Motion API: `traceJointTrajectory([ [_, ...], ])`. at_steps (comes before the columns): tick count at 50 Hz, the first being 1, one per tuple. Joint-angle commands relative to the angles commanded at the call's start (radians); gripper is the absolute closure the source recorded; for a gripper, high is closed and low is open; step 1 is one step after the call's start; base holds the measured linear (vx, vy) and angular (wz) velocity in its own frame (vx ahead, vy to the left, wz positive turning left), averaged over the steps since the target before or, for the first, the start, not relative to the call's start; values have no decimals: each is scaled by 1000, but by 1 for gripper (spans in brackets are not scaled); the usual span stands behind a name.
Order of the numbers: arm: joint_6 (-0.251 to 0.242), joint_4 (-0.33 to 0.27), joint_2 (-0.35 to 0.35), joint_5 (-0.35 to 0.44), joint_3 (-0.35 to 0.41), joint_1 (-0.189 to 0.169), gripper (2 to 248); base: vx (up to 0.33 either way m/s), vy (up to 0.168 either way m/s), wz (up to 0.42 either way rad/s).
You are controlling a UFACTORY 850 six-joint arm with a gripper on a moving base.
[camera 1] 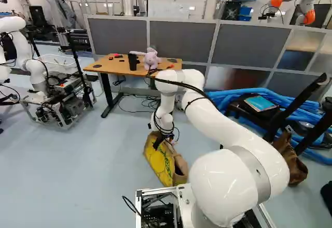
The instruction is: Pick up the bag on the ground and place it on the table
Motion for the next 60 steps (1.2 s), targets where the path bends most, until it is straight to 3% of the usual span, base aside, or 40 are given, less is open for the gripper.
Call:
traceJointTrajectory([
  [25,0,0,-78,0,-74,0,3,0,0,0],
  [26,0,0,-78,0,-74,0,32,0,0,0],
  [31,0,0,-80,0,-75,0,32,0,0,0],
  [32,0,0,-80,0,-76,0,70,0,0,0],
  [36,0,0,-80,0,-76,0,70,0,0,0],
  [37,0,0,-80,0,-76,0,108,0,0,0],
  [41,0,0,-80,0,-76,0,108,0,0,0],
  [42,0,0,-80,0,-76,0,144,0,0,0],
  [46,0,0,-80,0,-76,0,144,0,0,0],
  [47,0,0,-80,0,-76,0,180,0,0,0],
  [52,0,0,-80,0,-76,0,180,0,0,0],
  [53,0,0,-80,0,-76,0,212,0,0,0],
  [60,0,0,-78,0,-74,0,215,0,0,0],
])
